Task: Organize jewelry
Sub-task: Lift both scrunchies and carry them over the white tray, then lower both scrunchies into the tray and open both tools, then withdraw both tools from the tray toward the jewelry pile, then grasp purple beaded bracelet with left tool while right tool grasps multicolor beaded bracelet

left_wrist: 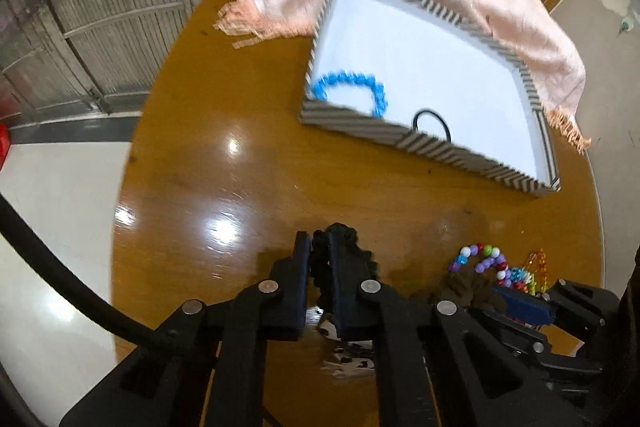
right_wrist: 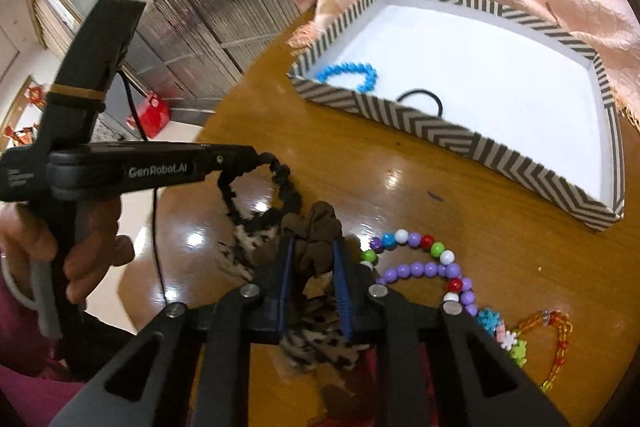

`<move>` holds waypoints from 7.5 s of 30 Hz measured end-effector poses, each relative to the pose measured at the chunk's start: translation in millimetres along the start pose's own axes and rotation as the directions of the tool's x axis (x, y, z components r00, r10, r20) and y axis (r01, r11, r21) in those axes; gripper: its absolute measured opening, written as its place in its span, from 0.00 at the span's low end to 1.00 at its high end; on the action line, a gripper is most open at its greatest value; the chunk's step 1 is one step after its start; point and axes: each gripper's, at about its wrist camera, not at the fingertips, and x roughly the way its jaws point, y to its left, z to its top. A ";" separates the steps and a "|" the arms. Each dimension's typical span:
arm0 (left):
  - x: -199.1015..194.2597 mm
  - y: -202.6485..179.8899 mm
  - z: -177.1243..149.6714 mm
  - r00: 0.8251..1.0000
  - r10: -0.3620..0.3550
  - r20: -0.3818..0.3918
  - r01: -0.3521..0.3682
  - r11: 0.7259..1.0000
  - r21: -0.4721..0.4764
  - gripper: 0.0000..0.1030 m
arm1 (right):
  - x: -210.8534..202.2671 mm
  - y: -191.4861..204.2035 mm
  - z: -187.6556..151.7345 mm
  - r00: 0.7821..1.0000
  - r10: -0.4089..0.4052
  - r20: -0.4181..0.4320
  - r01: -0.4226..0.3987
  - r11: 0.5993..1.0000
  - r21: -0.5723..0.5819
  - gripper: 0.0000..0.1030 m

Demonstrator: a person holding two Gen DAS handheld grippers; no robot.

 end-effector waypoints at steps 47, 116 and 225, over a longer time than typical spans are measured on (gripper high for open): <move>-37.3 -13.3 71.9 0.996 -0.068 0.064 0.063 0.996 0.066 0.19 | -93.4 -85.1 89.7 0.957 -0.095 0.273 0.059 0.989 0.138 0.19; 85.7 -49.3 146.2 0.999 -0.020 -0.026 0.022 0.999 0.044 0.29 | 37.7 -161.1 149.4 0.985 -0.139 0.098 0.106 0.951 0.290 0.44; 39.8 -90.7 -38.2 0.989 -0.091 -0.117 0.103 0.989 0.101 0.32 | -46.1 -83.6 19.4 0.989 -0.139 0.057 0.135 0.989 0.058 0.09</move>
